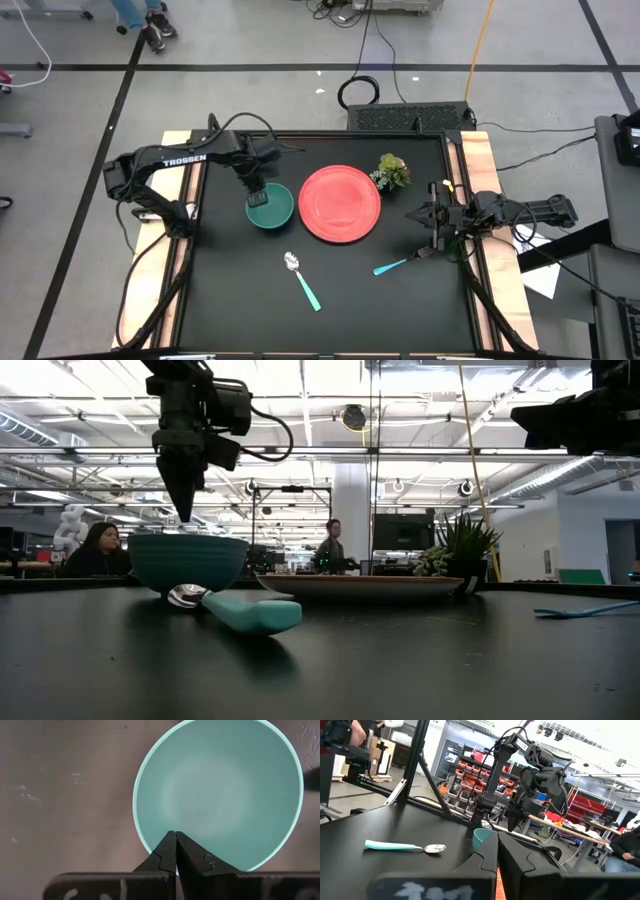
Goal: Set table place
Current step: Stack the green bowl on the orange plate
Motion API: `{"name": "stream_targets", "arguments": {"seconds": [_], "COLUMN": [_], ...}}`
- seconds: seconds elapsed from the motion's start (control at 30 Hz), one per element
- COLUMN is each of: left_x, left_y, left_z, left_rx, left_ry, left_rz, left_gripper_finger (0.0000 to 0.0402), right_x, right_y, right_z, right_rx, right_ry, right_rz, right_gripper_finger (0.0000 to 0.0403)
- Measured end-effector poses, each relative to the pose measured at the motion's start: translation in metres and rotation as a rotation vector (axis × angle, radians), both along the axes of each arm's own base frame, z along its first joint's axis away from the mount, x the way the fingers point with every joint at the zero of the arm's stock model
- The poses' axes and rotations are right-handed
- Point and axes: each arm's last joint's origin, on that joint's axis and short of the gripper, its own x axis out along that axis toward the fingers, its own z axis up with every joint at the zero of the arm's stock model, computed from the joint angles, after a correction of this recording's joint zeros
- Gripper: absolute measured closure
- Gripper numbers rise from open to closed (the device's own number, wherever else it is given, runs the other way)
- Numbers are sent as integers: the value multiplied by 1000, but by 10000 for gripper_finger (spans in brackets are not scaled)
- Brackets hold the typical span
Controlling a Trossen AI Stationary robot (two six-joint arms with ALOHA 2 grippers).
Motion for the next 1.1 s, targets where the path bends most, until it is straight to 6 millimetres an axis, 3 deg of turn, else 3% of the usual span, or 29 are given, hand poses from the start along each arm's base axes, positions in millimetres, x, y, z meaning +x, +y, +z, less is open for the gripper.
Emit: {"name": "stream_targets", "arguments": {"seconds": [0.4, 1.1], "left_x": [1, 4], "left_y": [-2, -8], "left_z": [0, 0], "left_rx": [4, 36], "left_ry": [-1, 6], "left_rz": [-19, -26], "left_gripper_finger": [382, 182], "right_x": [0, 0], "right_y": [0, 0], "right_z": [0, 0], "right_rx": [0, 25], "right_ry": [0, 2], "right_rz": [0, 4], "right_gripper_finger": [403, 403]}}
